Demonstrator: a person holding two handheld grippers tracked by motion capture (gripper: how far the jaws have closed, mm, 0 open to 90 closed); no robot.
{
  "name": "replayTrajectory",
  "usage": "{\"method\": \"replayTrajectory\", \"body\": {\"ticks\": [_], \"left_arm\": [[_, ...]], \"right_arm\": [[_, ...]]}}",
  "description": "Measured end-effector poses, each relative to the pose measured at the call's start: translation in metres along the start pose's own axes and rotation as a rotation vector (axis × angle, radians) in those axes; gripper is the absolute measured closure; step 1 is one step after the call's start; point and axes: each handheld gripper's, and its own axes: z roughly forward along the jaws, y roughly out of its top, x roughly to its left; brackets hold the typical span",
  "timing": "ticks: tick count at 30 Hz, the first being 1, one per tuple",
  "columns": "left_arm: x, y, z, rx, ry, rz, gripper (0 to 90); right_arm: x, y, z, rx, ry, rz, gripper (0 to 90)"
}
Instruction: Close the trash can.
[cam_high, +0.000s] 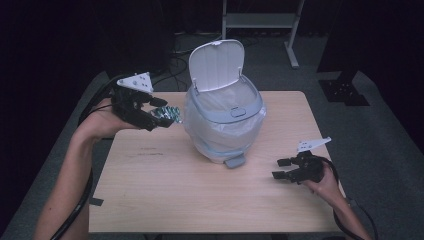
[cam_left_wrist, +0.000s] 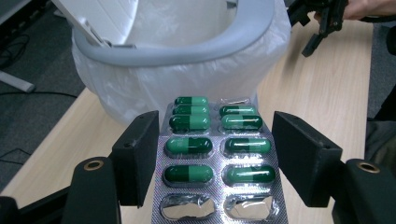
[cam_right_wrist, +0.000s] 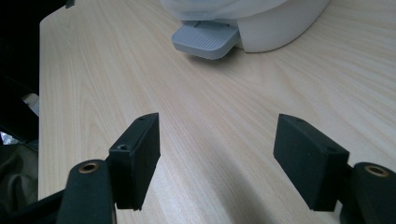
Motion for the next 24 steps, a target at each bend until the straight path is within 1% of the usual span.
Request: {"method": "replayTrajectory", "body": {"ticks": [2, 9, 16, 18, 24], "left_arm": [[0.001, 0.006, 0.0, 0.003, 0.001, 0.002, 33.4], [0.006, 0.018, 0.0, 0.007, -0.009, 0.018, 33.4], [0.012, 0.027, 0.0, -0.003, -0.011, 0.017, 33.4], [0.014, 0.03, 0.001, -0.011, -0.015, 0.011, 33.4], [0.018, 0.038, 0.004, -0.015, -0.018, 0.016, 33.4]], "right_arm": [[0.0, -0.001, -0.001, -0.001, -0.002, 0.001, 30.4], [-0.001, -0.001, -0.003, -0.008, -0.006, 0.008, 30.4], [-0.004, -0.002, -0.001, 0.0, 0.001, 0.014, 30.4], [-0.003, -0.002, 0.001, 0.004, 0.002, 0.014, 30.4], [-0.004, -0.003, 0.002, 0.004, 0.006, 0.014, 30.4]]}}
